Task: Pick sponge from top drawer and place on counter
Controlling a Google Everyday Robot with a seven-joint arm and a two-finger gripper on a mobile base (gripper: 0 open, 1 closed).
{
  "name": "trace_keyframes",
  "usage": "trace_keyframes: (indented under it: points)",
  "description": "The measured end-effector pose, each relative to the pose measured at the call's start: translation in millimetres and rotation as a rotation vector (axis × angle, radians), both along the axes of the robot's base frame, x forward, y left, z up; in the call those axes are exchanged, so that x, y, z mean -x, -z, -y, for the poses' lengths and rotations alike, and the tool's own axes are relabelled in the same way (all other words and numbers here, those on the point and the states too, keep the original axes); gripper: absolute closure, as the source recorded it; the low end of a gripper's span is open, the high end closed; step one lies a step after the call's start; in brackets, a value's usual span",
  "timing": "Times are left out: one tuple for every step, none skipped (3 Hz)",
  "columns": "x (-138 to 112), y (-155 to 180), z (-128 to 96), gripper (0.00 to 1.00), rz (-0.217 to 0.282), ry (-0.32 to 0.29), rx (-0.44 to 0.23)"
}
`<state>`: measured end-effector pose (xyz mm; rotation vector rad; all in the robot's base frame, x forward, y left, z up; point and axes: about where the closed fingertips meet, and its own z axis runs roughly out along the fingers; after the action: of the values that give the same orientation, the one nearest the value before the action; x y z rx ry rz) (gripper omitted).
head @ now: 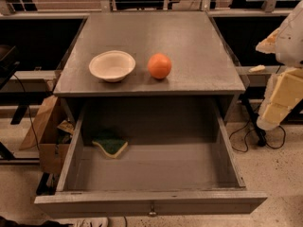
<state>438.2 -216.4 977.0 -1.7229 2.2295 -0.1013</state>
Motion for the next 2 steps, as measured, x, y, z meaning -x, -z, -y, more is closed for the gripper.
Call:
trace_keyframes:
  points:
    - [0, 0, 0, 0.0, 0.0, 0.0, 0.0]
    - [0, 11, -12, 0.0, 0.011, 0.024, -0.071]
